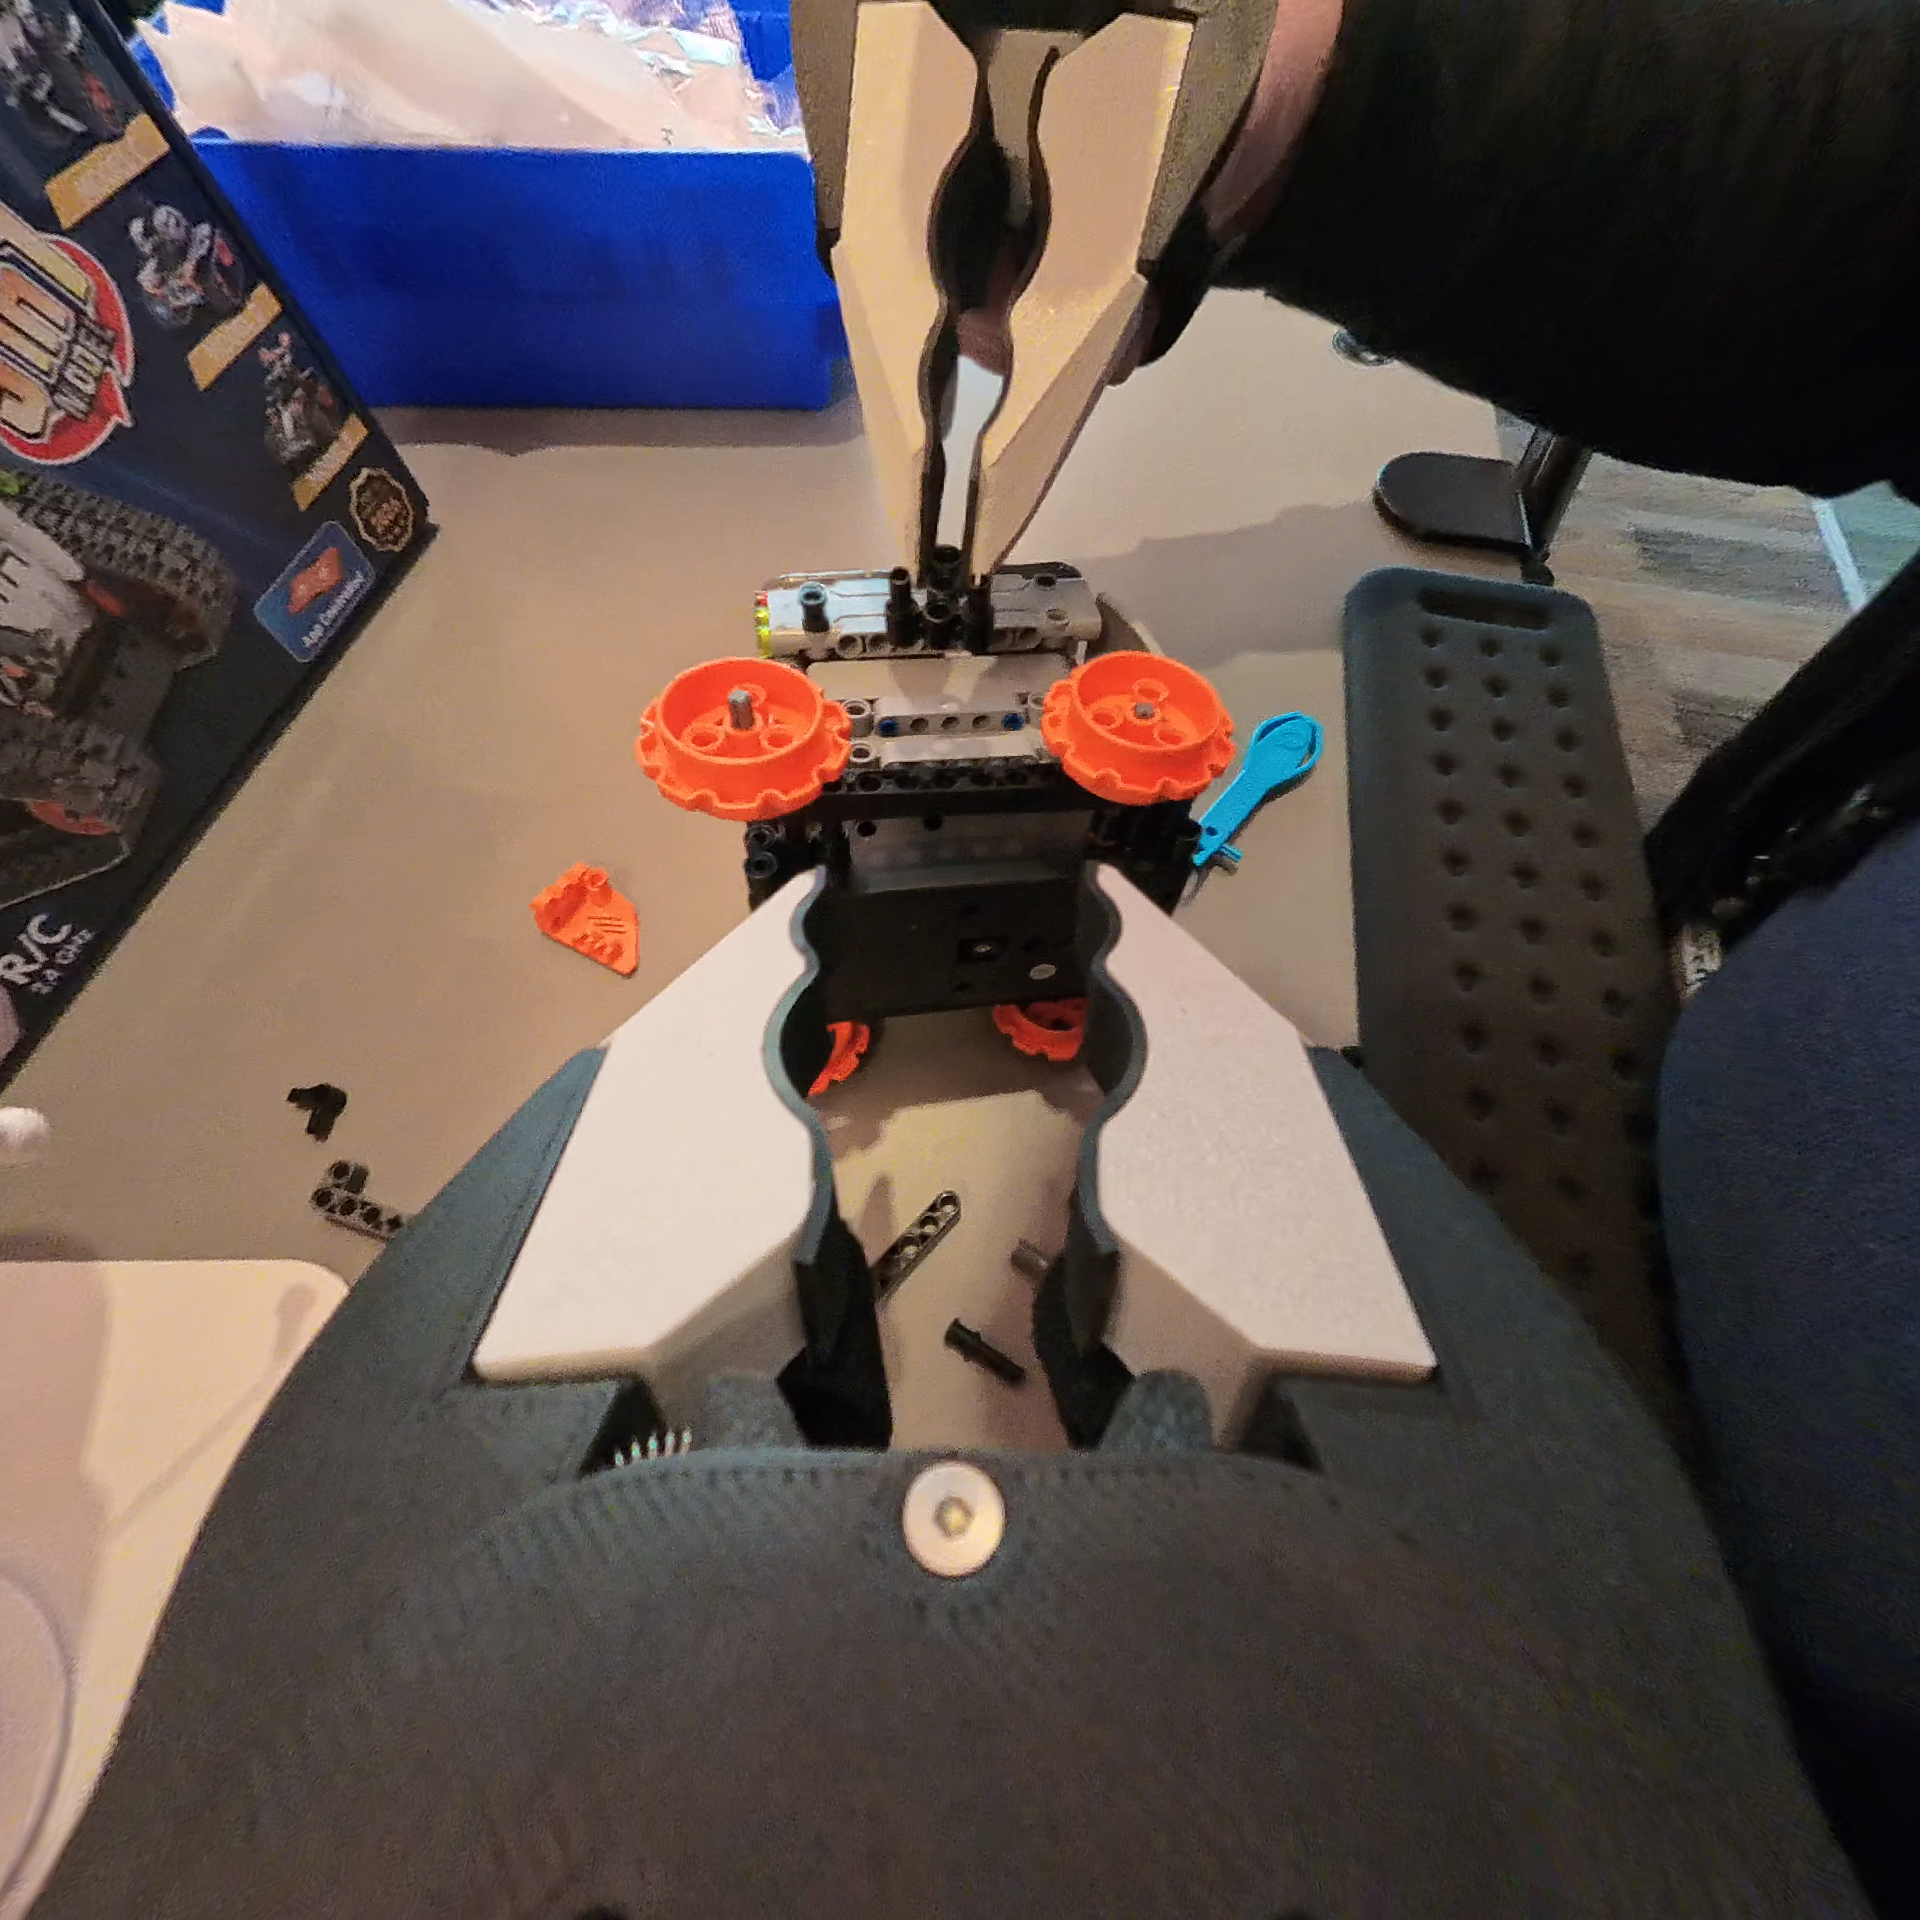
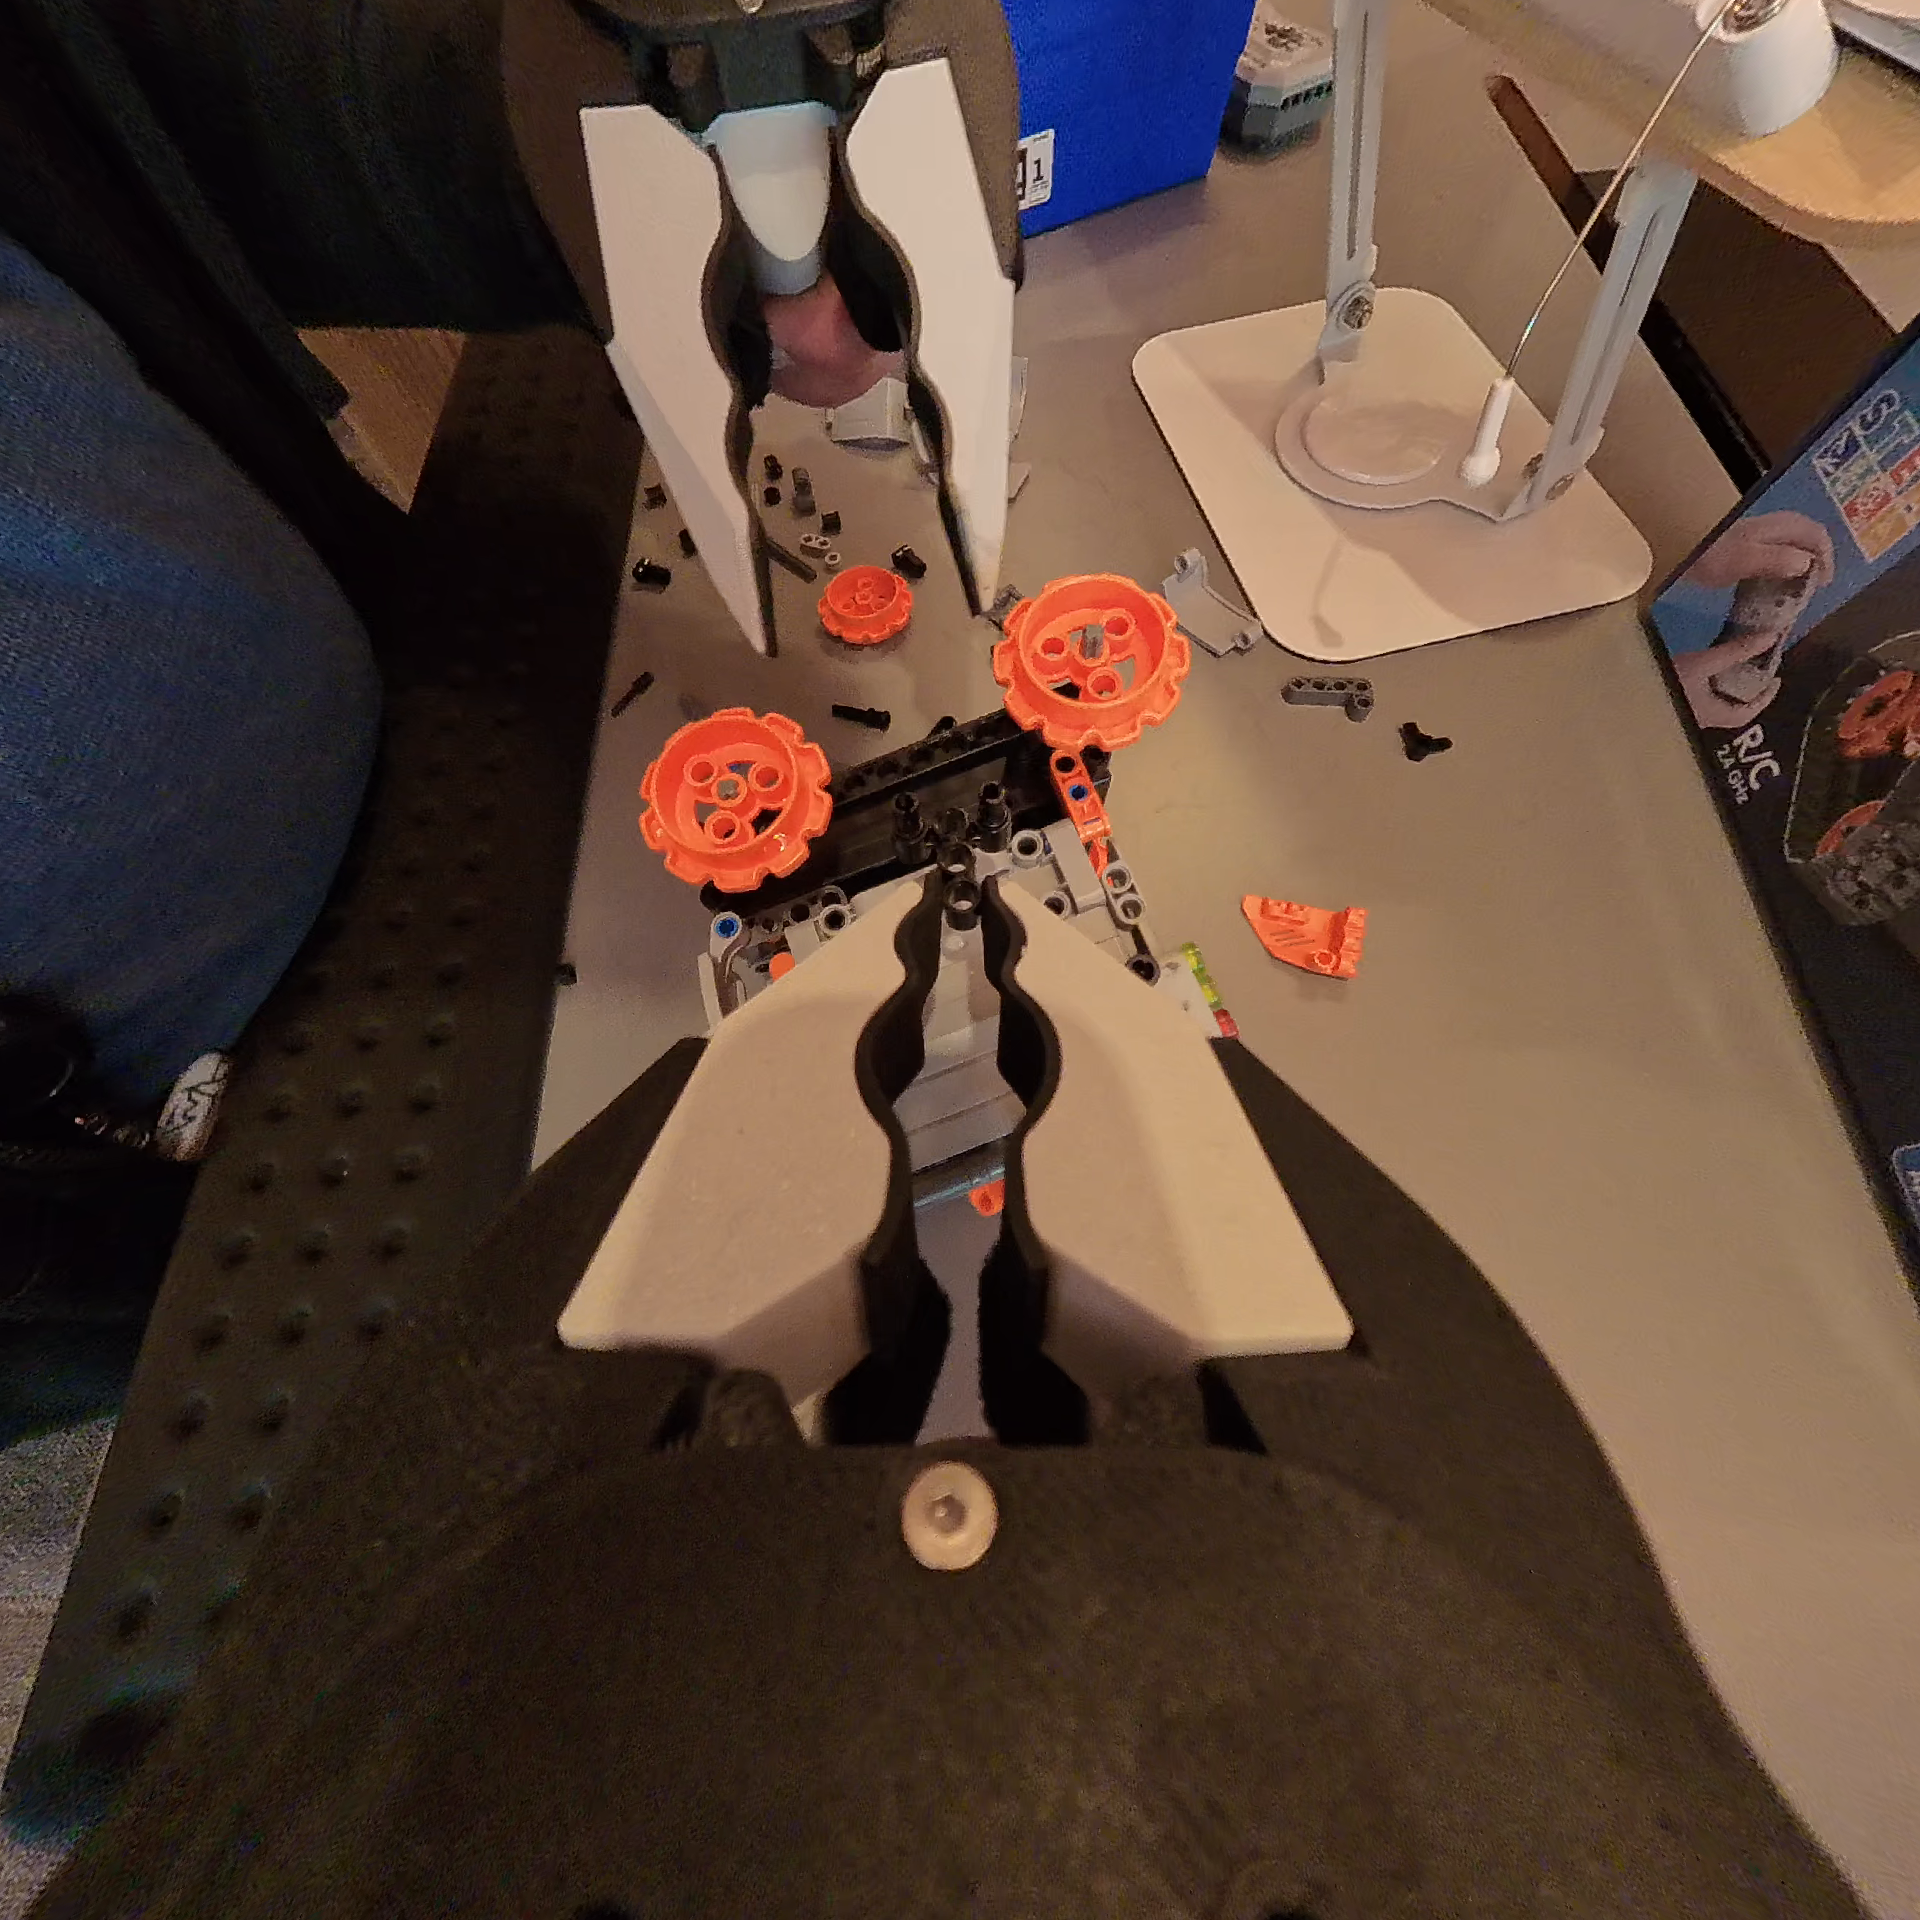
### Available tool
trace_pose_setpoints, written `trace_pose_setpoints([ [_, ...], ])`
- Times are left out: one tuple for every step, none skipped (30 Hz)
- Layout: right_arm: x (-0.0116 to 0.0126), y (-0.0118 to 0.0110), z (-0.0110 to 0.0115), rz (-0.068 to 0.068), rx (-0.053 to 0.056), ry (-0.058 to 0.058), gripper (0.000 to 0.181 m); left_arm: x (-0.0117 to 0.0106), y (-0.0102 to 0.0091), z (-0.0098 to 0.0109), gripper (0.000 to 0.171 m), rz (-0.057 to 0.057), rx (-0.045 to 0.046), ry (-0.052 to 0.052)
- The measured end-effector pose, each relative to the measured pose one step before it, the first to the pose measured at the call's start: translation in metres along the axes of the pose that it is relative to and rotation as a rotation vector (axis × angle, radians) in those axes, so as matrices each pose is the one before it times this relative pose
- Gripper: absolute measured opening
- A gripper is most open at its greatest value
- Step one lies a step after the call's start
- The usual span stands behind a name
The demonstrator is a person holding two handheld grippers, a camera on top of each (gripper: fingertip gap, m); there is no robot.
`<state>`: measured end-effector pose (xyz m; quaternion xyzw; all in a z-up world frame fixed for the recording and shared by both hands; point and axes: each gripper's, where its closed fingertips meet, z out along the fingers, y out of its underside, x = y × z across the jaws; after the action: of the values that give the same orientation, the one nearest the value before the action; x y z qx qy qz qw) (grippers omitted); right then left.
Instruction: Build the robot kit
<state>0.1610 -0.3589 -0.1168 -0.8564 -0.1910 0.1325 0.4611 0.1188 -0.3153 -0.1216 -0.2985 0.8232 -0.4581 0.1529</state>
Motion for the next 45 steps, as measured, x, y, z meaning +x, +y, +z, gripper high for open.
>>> trace_pose_setpoints([
  [0.00011,0.00099,0.00052,0.0082,0.0046,0.0021,0.004,0.0025,0.00181,0.00046,0.046,-0.0103,0.00153,0.0084],
  [0.00005,0.0009,0.00042,0.0074,0.0037,0.0026,0.004,0.00038,0.00121,0.00023,0.047,-0.0066,0.00855,-0.0084],
  [0.00029,-0.0001,-0.00009,0.0078,0.0089,0.0043,0.004,0.00057,0.00051,-0.00034,0.046,0.0029,0.01464,-0.0099],
  [0.00038,-0.00105,-0.00039,0.0128,0.0164,0.0044,0.004,0.00197,0.00077,-0.0004,0.044,-0.0034,0.01283,0.0021],
  [0.00013,-0.00128,-0.00039,0.0165,0.0189,0.001,0.004,0.00169,0.00032,-0.0006,0.042,-0.0087,0.01663,0.0028],
  [0.00023,-0.00061,-0.00032,0.0137,0.0152,0.0033,0.004,0.00118,-0.00102,-0.00078,0.042,-0.0032,0.02836,-0.0061],
  [0.00119,-0.00002,-0.00015,0.0094,0.0108,0.011,0.004,0.00488,-0.0018,-0.00053,0.04,0.0038,0.03407,0.0111],
  [0.00091,0.00008,-0.00011,0.0075,0.0088,0.0103,0.004,0.00627,-0.00132,0.00057,0.038,0.0094,0.02733,0.0139],
  [0.00067,0.00022,-0.0001,0.0076,0.0096,0.0096,0.004,0.00394,0.00056,0.00134,0.038,0.0212,0.01271,-0.0064],
  [0.00152,-0.00003,-0.00015,0.0094,0.0131,0.0158,0.004,0.00528,0.00167,0.00134,0.038,0.0283,0.00538,0.0013],
  [0.00152,-0.00001,-0.00038,0.0135,0.0156,0.0157,0.004,0.00565,0.00202,0.00114,0.038,0.0245,0.00132,0.0047],
  [0.00022,-0.00003,-0.00022,0.0153,0.0151,0.0094,0.004,0.00257,0.00198,0.00052,0.038,0.0244,0.00153,-0.0132],
  [0.00073,0.00001,-0.00016,0.0092,0.0151,0.0156,0.004,0.00294,0.00175,0.00028,0.037,0.0174,0.00393,-0.0041],
  [0.00158,0.00027,0.00022,0.0081,0.0149,0.0205,0.004,0.0053,0.00193,0.00084,0.038,0.0027,0.00282,0.0188],
  [0.00072,0.00103,0.00087,0.0158,0.01,0.0112,0.004,0.00266,0.00246,0.00079,0.039,-0.0089,0.00028,0.0048],
  [0.0008,0.00137,0.00111,0.0134,0.0051,0.012,0.004,0.00174,0.00028,0.0001,0.041,-0.0124,0.01285,-0.0032],
  [0.00143,0.00068,0.00074,0.0068,0.005,0.0192,0.004,0.00575,-0.00207,-0.00012,0.041,-0.012,0.02475,0.0162],
  [0.00052,-0.00004,0.00036,0.01,0.0068,0.0131,0.004,0.00673,-0.00236,0.00031,0.041,0.0002,0.02449,0.0123],
  [0.00007,-0.0004,-0.00008,0.0121,0.0081,0.0074,0.004,0.00255,-0.00011,0.00122,0.042,0.0156,0.00903,-0.0191],
  [0.00112,-0.00025,-0.00054,0.0073,0.0066,0.0131,0.004,0.00229,0.00173,0.00212,0.046,0.0368,-0.0104,-0.0245],
  [0.0022,0.00023,-0.00126,0.0032,0.0026,0.0172,0.004,0.00588,0.00187,0.00247,0.05,0.0596,-0.01935,-0.0106],
  [0.00248,-0.00028,-0.00174,0.0031,0.0044,0.0164,0.004,0.00444,0.00153,0.00166,0.05,0.0533,-0.01588,-0.0177],
  [0.00257,-0.0012,-0.00174,0.006,0.0089,0.0144,0.004,0.00355,0.00079,0.00124,0.052,0.0253,-0.00534,-0.0087],
  [0.00209,-0.00183,-0.00128,0.0036,0.0104,0.013,0.004,0.00412,0.00159,0.00132,0.055,0.0051,-0.00754,0.0118],
  [0.00084,-0.00227,-0.00064,-0.0009,0.0095,0.0092,0.004,0.00209,0.0014,0.00082,0.058,-0.0005,-0.00877,0.0051],
  [-0.00033,-0.0021,0.00004,-0.0015,0.0076,0.0054,0.004,0.00146,0.00074,0.00035,0.064,0.0052,-0.00543,-0.0007],
  [-0.00018,-0.00119,0.00069,-0.0013,0.003,0.006,0.004,0.00246,0.00126,0.00043,0.071,0.0142,-0.00925,0.0],
  [-0.00024,-0.00001,0.00116,-0.002,-0.003,0.0063,0.004,-0.00025,0.00295,0.00171,0.077,0.0101,-0.01831,-0.0183],
  [-0.00037,0.00079,0.00133,-0.0032,-0.006,0.0056,0.004,0.00126,0.00217,0.00256,0.084,0.0022,-0.01107,-0.0093],
  [-0.00039,0.00074,0.00117,-0.0048,-0.0029,0.0063,0.004,0.0047,0.00083,0.00217,0.088,0.0078,-0.00482,0.0123],
  [-0.00039,0.00052,0.00086,-0.0007,-0.0008,0.0038,0.004,0.00283,-0.00133,0.00155,0.09,0.0201,0.00181,0.0002],
  [-0.00027,0.00042,0.00049,0.0023,0.0006,0.0015,0.005,0.00073,-0.00238,0.00102,0.094,0.0217,0.00311,-0.0116],
  [-0.00011,0.00005,-0.00004,0.0014,0.0028,0.0013,0.004,0.00209,-0.00276,0.00014,0.096,0.0156,0.00734,-0.0009],
  [0.00038,0.00032,-0.00019,0.0026,0.0012,0.0011,0.004,0.00068,-0.00249,-0.00046,0.096,0.0114,0.01077,-0.0072],
  [0.00096,0.00068,-0.0001,0.0027,-0.0016,0.0036,0.005,0.00022,-0.001,-0.00013,0.096,0.0083,0.00259,-0.0061],
  [0.00112,0.00051,-0.00018,-0.0008,-0.0012,0.0068,0.005,0.00124,0.00043,0.0006,0.096,0.0023,-0.00373,0.005],
  [0.00072,-0.00008,-0.00022,-0.0024,0.0009,0.0063,0.004,0.00037,0.00055,0.00104,0.097,-0.0055,-0.00253,0.0029],
  [0.0003,-0.00024,-0.00025,-0.0013,0.0004,0.0032,0.004,-0.0009,0.0001,0.00085,0.099,-0.0031,-0.00084,-0.005],
  [0.00015,0.00009,-0.00025,-0.0012,-0.0007,0.002,0.004,-0.00131,-0.00078,0.00058,0.101,0.0038,0.00021,-0.0079],
  [0.00027,0.00029,-0.00027,-0.0012,-0.0006,0.0021,0.004,-0.00134,-0.00167,0.00074,0.103,0.0003,0.00434,-0.0062],
  [0.00054,0.00035,-0.00042,0.0005,0.0,0.002,0.004,0.00005,-0.0019,0.00102,0.104,-0.0068,0.00619,0.004],
  [0.00047,-0.00015,-0.0004,0.0012,0.0034,0.002,0.004,0.00129,-0.00001,0.00184,0.105,-0.0049,-0.00212,0.0108],
  [0.00014,-0.00067,-0.00052,0.001,0.0066,0.0006,0.004,0.00079,0.00264,0.00248,0.105,-0.0008,-0.0153,0.0074],
  [0.00012,-0.00065,-0.00037,0.0002,0.0059,0.0006,0.004,0.00118,0.00305,0.0024,0.105,0.0001,-0.01883,0.0099],
  [0.00012,-0.00039,-0.00025,-0.0014,0.0035,0.0011,0.004,0.00085,0.00154,0.00166,0.106,0.0009,-0.00766,0.0069],
])
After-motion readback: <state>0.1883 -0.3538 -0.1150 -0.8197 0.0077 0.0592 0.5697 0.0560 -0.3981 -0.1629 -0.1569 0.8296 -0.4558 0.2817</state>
